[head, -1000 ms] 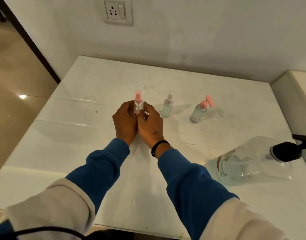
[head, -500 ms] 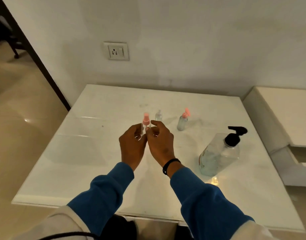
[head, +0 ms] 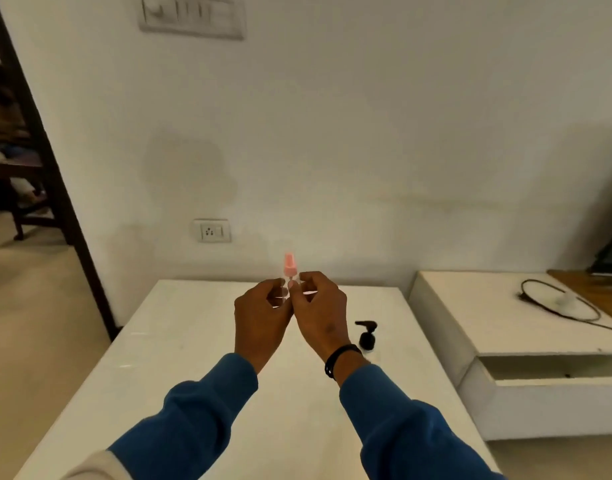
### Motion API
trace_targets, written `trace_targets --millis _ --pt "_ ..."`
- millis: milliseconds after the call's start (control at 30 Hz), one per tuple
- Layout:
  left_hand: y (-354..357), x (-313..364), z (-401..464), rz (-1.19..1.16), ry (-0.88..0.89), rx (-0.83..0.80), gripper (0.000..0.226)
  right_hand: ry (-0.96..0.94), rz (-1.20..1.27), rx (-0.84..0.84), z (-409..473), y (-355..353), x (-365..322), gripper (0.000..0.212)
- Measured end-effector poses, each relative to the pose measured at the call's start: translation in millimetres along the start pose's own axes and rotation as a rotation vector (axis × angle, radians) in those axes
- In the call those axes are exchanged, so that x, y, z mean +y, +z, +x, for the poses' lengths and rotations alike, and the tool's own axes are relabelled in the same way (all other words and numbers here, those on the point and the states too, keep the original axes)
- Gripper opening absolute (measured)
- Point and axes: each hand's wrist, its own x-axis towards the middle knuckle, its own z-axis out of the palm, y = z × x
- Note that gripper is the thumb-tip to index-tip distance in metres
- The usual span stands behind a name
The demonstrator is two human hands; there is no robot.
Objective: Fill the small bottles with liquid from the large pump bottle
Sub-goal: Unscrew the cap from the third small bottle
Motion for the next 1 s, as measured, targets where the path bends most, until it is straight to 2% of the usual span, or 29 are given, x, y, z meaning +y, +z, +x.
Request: trace_targets --millis 233,600,867,1000 --pt "-7.4 95.7 35.0 0.013 0.166 0.006 0.038 -0.152 -0.017 0.112 22.5 -59.1 -78.3 0.014" --pt "-37.9 231.4 84.8 0.041 0.429 0.032 0.042 -0.362 -0.064 0.238 60.9 -137.5 -193.9 0.03" --pt "-47.0 279.4 98.4 0.039 0.457 0.072 0.045 -0.342 -0.001 0.129 74.7 -173.6 -248.1 0.023" --pt "-52.8 288.0 98.4 0.038 0.482 0.099 0.047 -0.348 -0.076 0.083 70.4 -184.2 -266.6 0.025"
